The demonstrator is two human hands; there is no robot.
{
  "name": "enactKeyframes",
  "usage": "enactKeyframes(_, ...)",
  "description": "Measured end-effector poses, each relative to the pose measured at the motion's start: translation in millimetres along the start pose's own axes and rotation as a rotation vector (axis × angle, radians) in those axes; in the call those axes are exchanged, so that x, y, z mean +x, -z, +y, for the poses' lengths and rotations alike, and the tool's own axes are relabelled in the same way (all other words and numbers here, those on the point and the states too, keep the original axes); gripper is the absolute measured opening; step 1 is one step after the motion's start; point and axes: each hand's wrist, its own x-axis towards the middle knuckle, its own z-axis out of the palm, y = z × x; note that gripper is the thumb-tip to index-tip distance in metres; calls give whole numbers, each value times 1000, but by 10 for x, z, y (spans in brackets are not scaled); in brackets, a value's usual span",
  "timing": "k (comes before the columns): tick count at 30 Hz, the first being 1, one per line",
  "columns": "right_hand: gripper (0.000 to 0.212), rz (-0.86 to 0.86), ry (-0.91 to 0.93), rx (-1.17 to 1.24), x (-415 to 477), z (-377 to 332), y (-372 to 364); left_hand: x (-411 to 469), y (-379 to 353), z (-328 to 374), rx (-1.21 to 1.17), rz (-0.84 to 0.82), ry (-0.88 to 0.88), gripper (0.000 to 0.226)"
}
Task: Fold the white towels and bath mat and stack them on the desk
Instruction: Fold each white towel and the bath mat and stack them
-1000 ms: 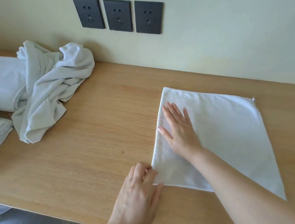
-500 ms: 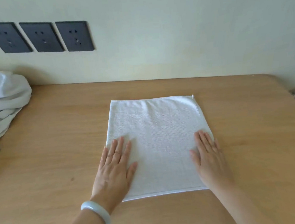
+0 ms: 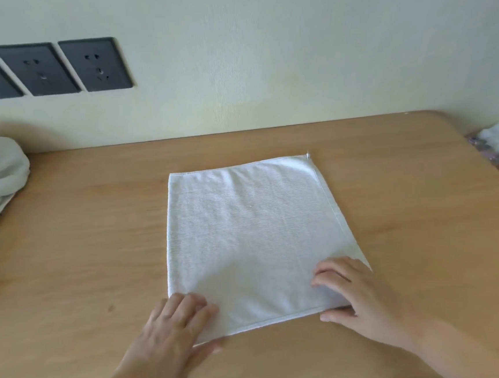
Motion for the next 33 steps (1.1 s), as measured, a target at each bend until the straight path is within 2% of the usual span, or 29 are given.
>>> enactKeyframes(3, 42, -2, 5, -49, -19, 1, 11, 64, 40, -13, 59, 23, -56, 32)
enactKeyframes(5, 35, 18, 26, -118, -2, -10, 16, 76, 82, -21, 103, 20, -79, 23)
enactKeyframes(7, 31, 67, 55, -190, 10, -26, -24, 76, 133, -7, 148, 3, -66, 38)
enactKeyframes(9, 50, 123, 44, -235, 21, -84, -51, 115, 166, 44, 192, -10, -5, 55)
enactKeyframes(11, 61, 184, 14, -288, 28, -152, -63, 198, 186, 138, 219, -20, 73, 61)
enactKeyframes(14, 69, 262, -95, -274, 67, -177, -90, 307, 199, 221, 220, -4, 141, 54)
enactKeyframes(16, 59, 255, -164, -222, 96, -172, -108, 334, 179, 198, 223, -4, 157, 52)
enactKeyframes(18, 43, 224, -185, -252, 128, -251, -111, 344, 145, 155, 230, 1, 165, 46)
enactKeyframes(19, 42, 208, -199, -291, 158, -323, -108, 355, 122, 135, 227, -4, 175, 43)
enactKeyframes(21, 56, 174, -233, -355, 234, -491, -127, 392, 89, 117, 220, -46, 214, 42)
enactKeyframes(24, 67, 164, -256, -398, 376, -686, -206, 447, 86, 123, 215, -33, 232, 18)
enactKeyframes(25, 65, 169, -260, -402, 422, -720, -229, 466, 99, 124, 212, -28, 240, 16)
enactKeyframes(27, 58, 196, -228, -401, 504, -782, -258, 507, 117, 146, 216, -37, 260, 30)
enactKeyframes(31, 52, 251, -94, -335, 681, -1010, -348, 631, 136, 222, 204, -81, 318, 40)
enactKeyframes(33, 28, 312, -27, -331, 773, -1073, -401, 682, 150, 238, 212, -88, 307, 27)
